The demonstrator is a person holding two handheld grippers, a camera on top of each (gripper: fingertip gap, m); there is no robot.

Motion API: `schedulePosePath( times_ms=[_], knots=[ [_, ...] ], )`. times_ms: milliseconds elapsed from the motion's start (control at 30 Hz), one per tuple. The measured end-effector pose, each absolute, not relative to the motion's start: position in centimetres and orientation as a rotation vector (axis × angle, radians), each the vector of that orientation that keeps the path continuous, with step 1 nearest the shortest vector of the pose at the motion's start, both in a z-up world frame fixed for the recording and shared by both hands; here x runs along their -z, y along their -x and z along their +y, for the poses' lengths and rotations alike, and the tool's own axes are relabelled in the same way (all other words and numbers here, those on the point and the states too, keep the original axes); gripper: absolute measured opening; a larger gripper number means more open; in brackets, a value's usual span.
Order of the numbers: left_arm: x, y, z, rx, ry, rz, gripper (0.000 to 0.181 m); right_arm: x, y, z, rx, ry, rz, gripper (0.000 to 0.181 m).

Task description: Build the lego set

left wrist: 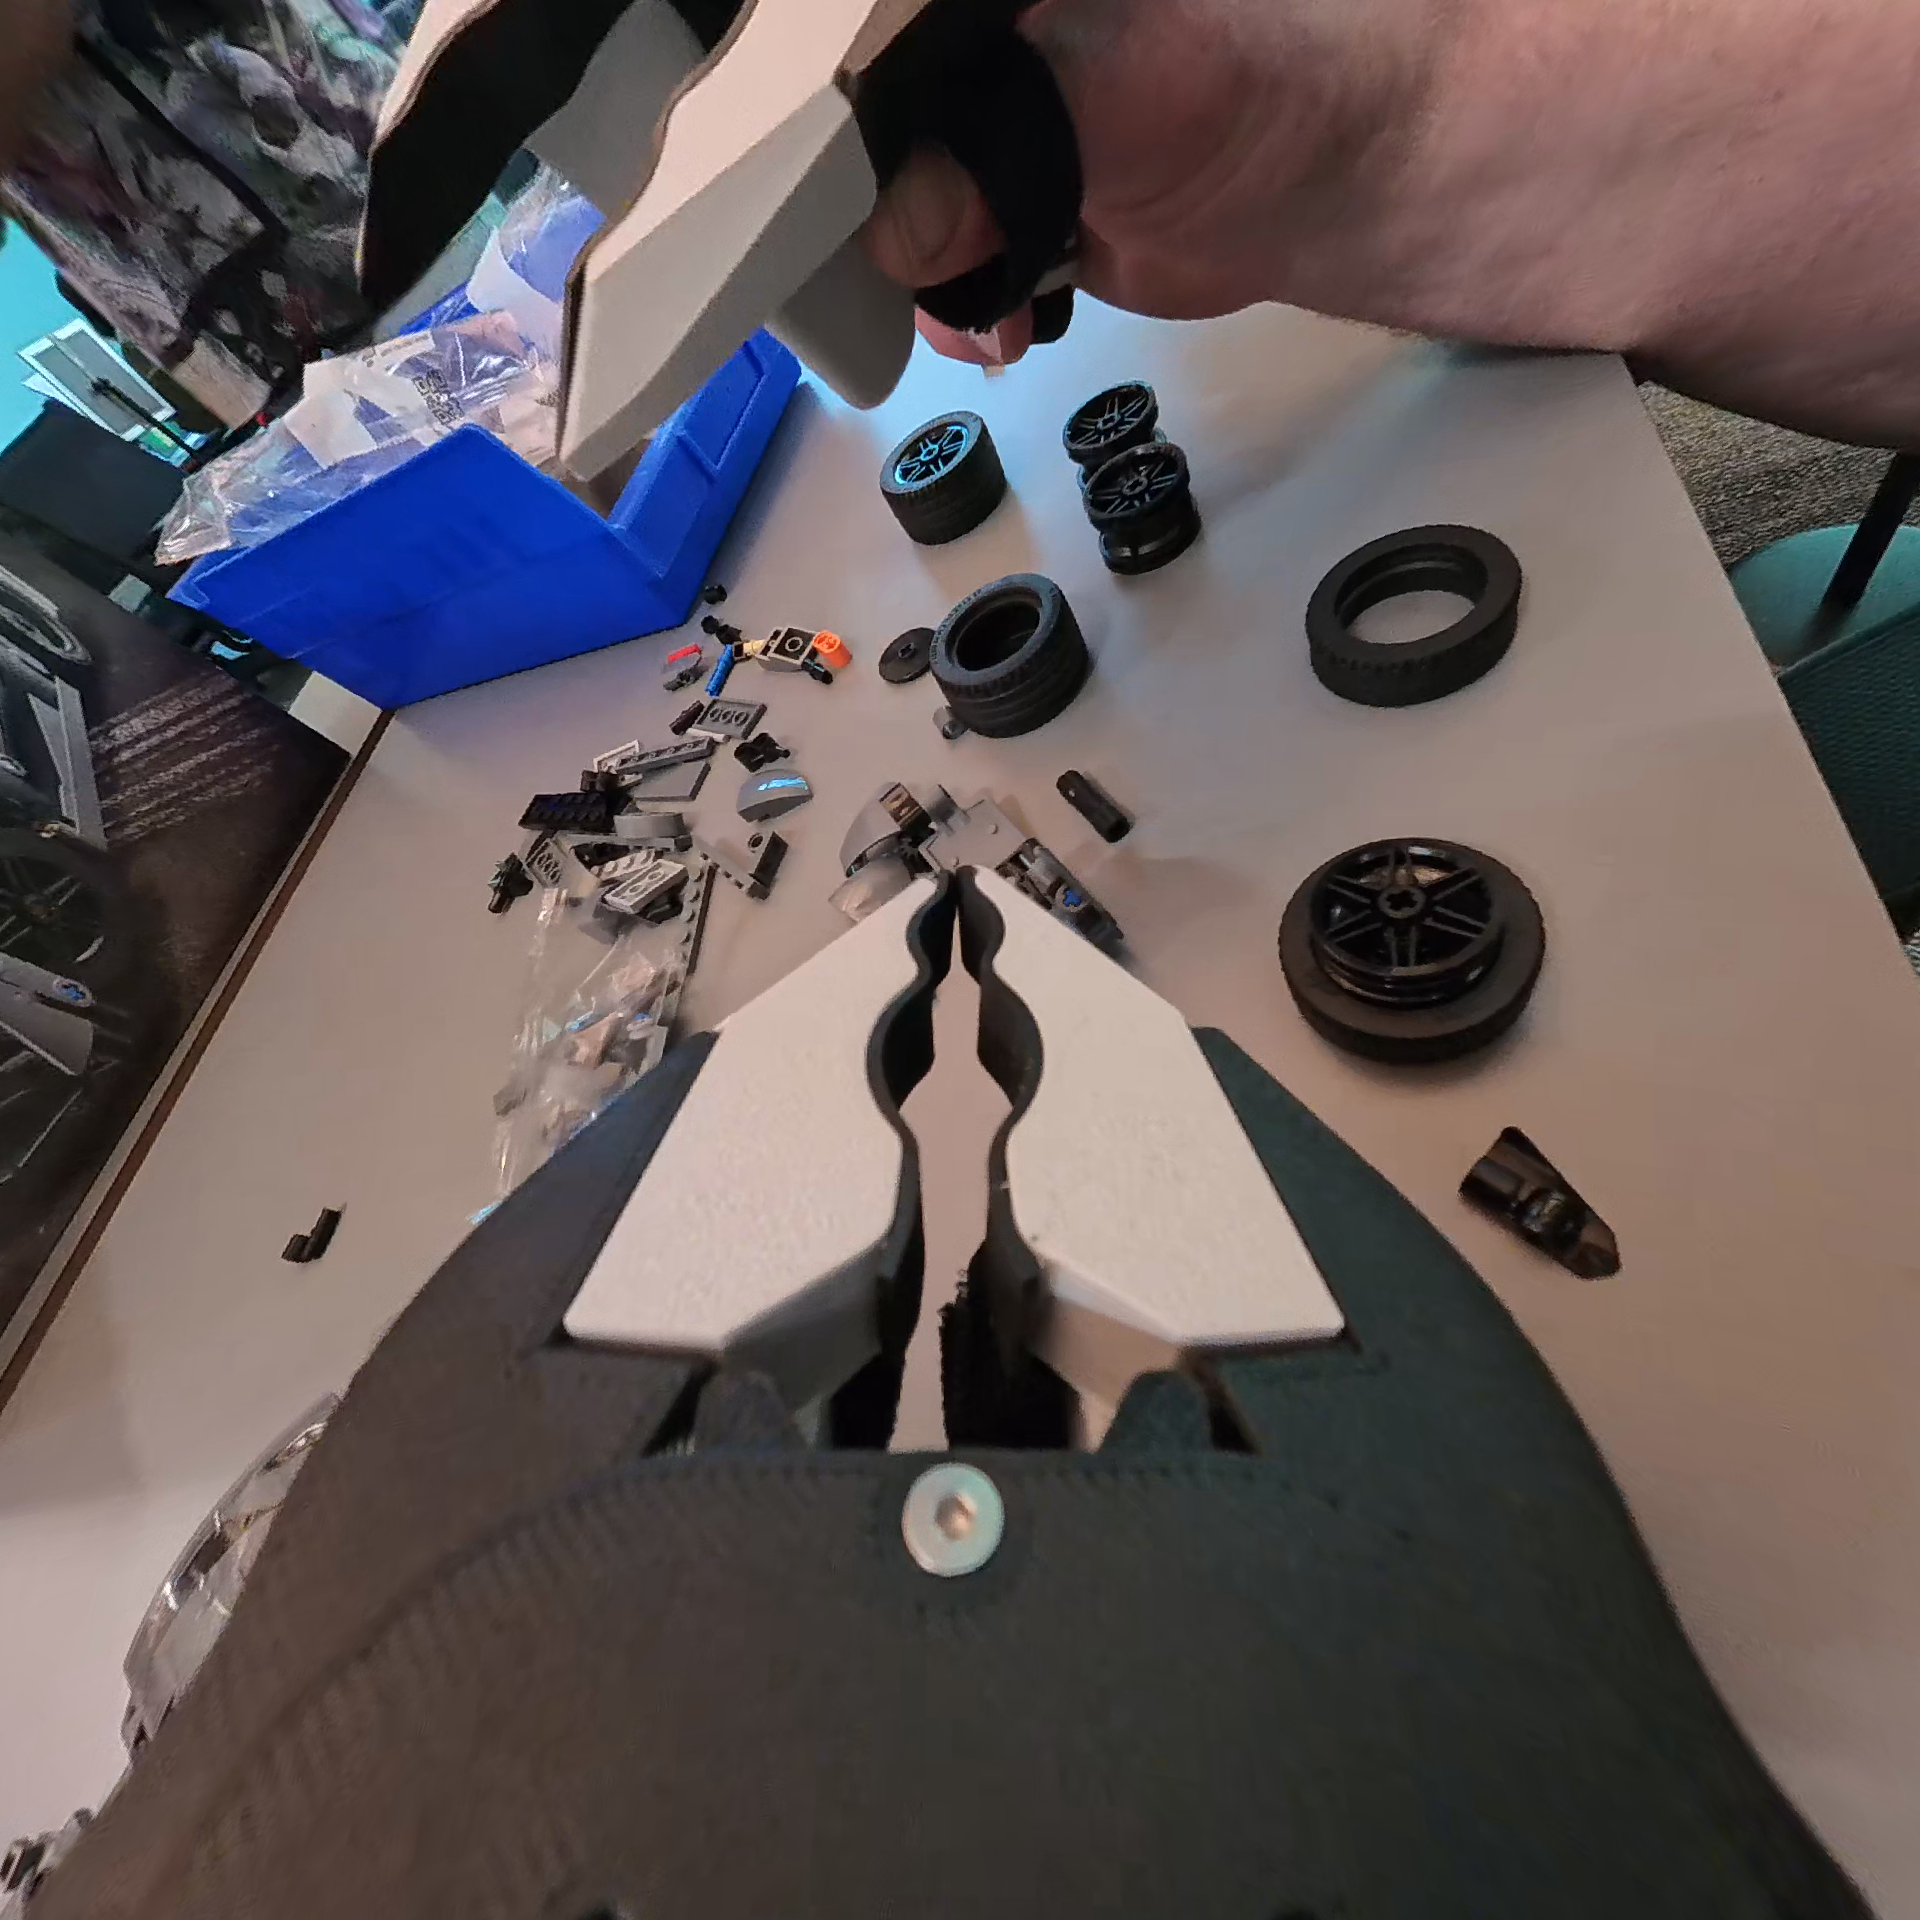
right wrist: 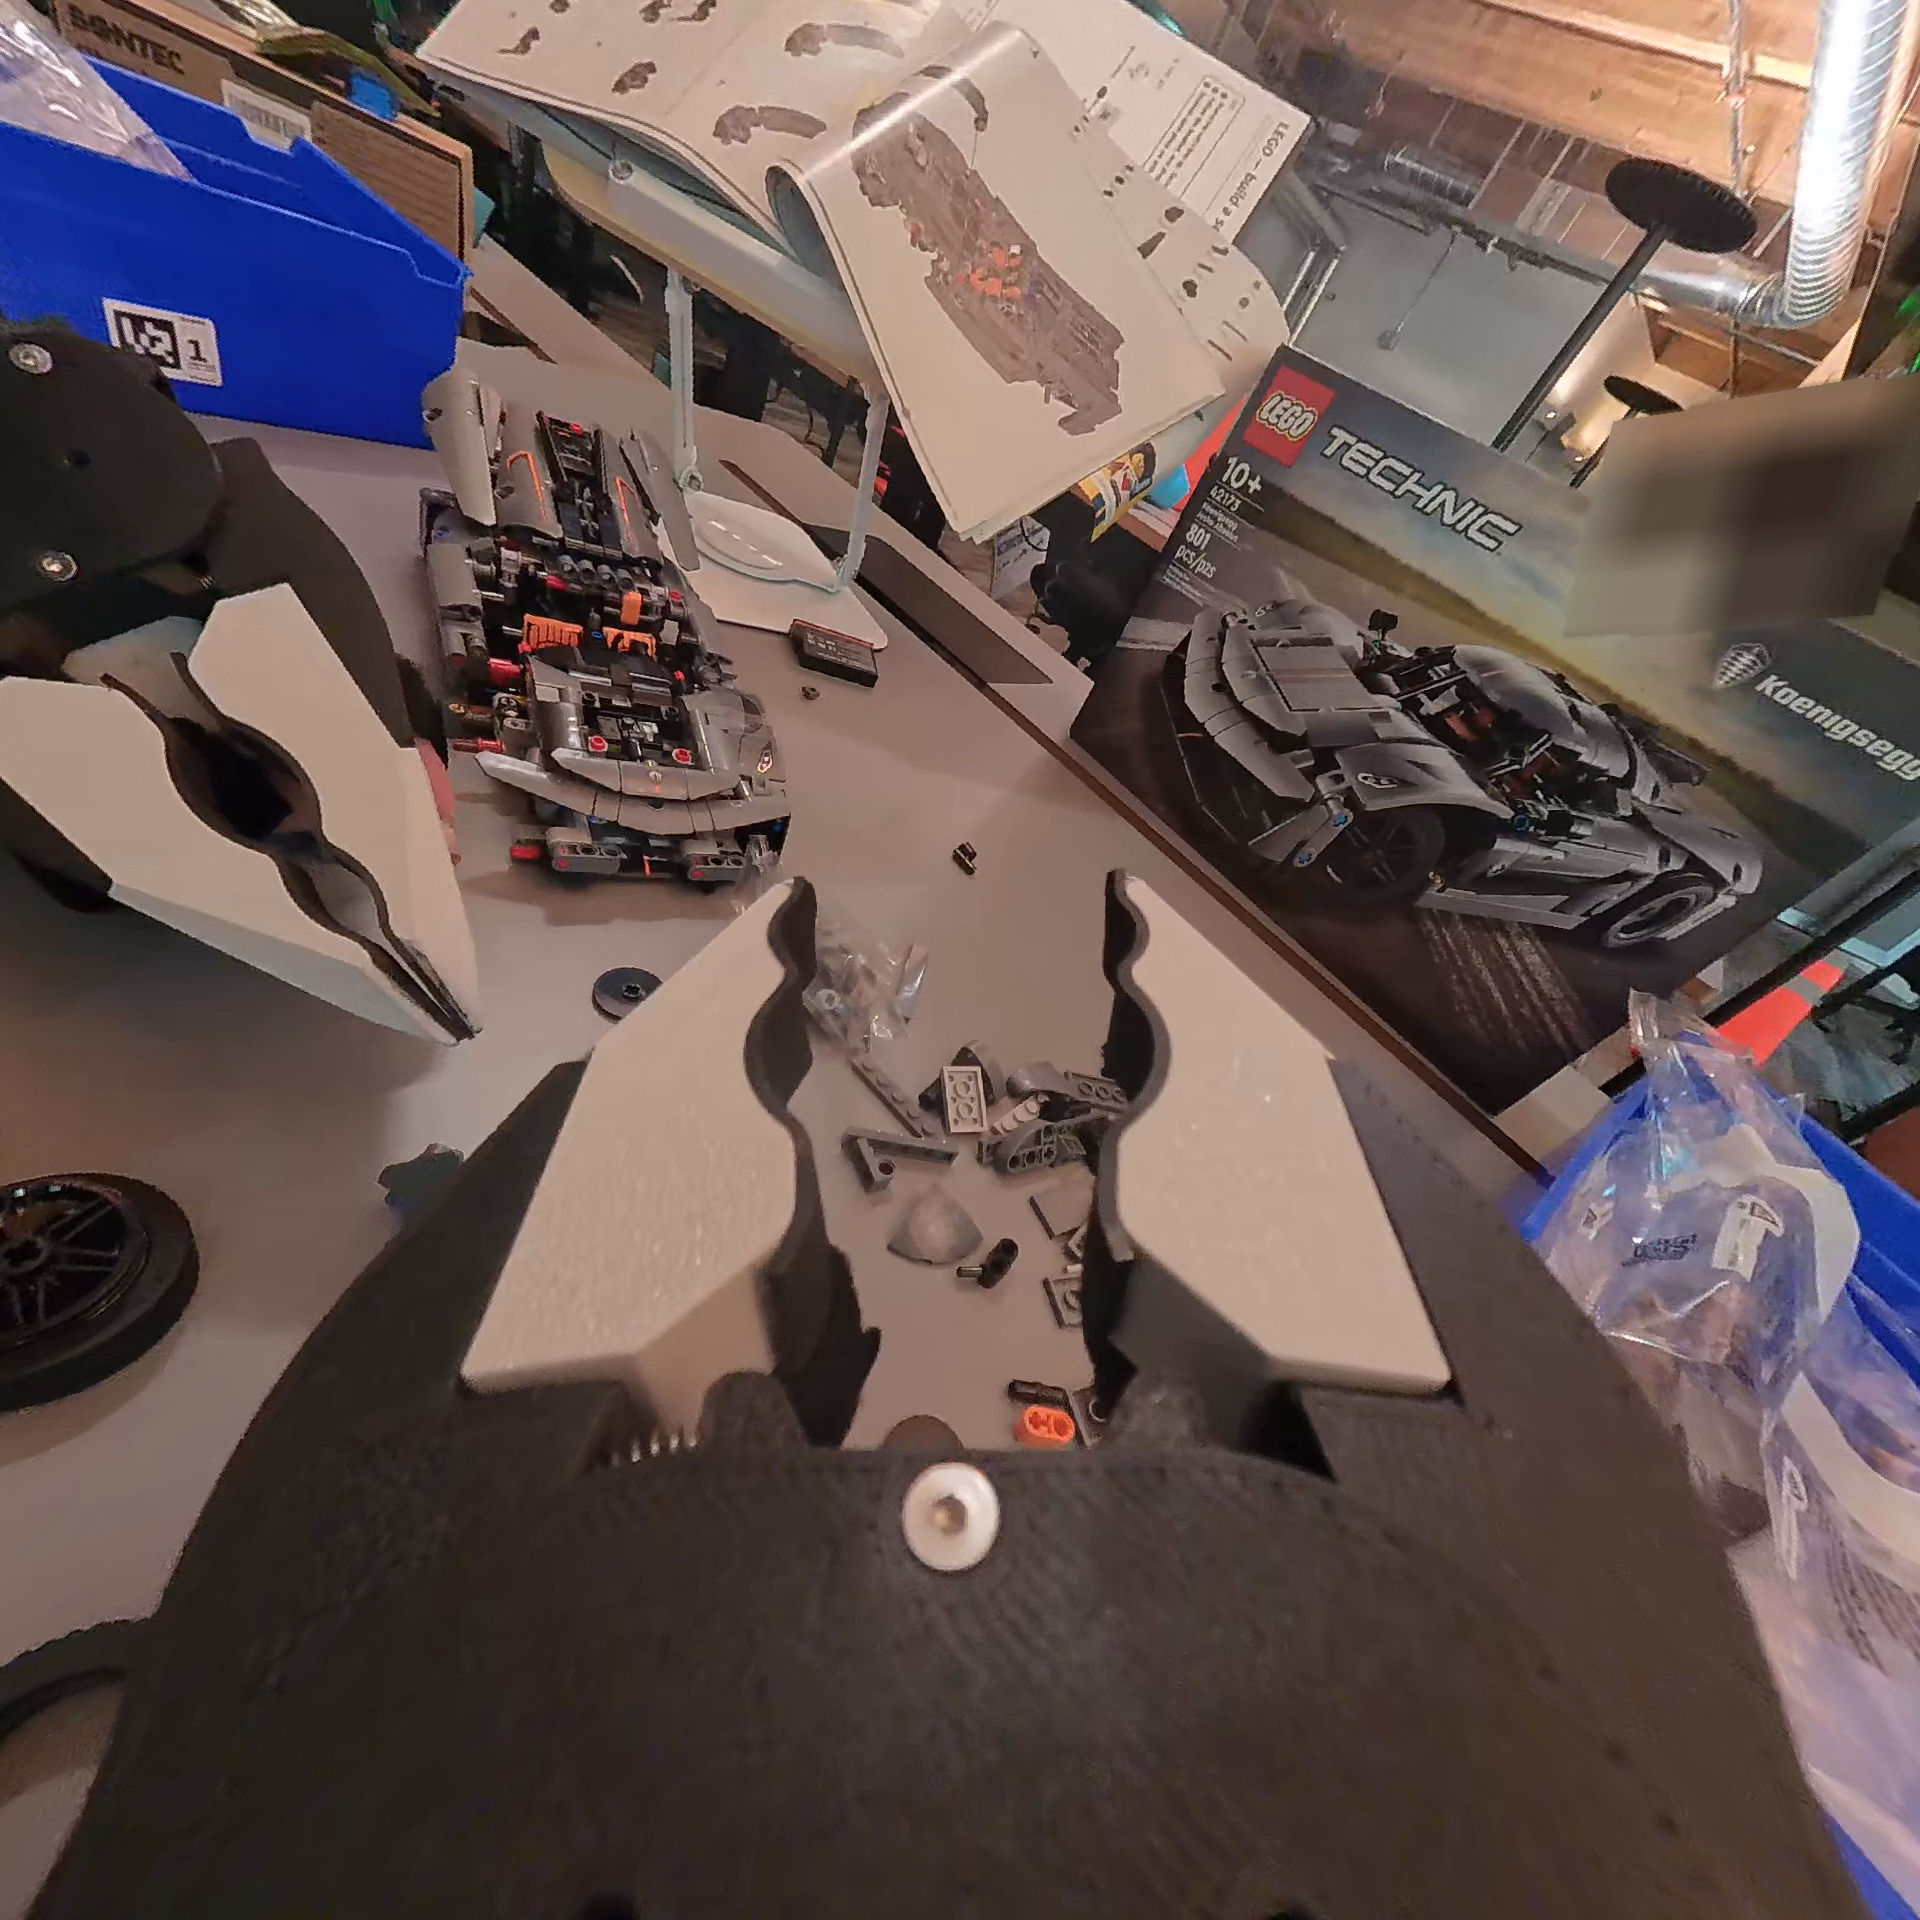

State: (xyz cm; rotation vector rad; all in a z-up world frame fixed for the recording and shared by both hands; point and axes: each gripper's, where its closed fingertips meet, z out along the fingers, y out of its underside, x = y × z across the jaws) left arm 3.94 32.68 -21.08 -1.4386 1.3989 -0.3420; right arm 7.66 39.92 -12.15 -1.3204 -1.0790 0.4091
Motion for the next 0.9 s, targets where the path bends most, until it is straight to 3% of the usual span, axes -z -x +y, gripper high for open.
schedulePosePath(
  times_ms=[900],
  knots=[
    [20.4,-3.7,33.3,0.330,1.426,1.375,0.000,13.3,-7.7,40.5,-0.427,1.379,-1.079,0.053]
  ],
)
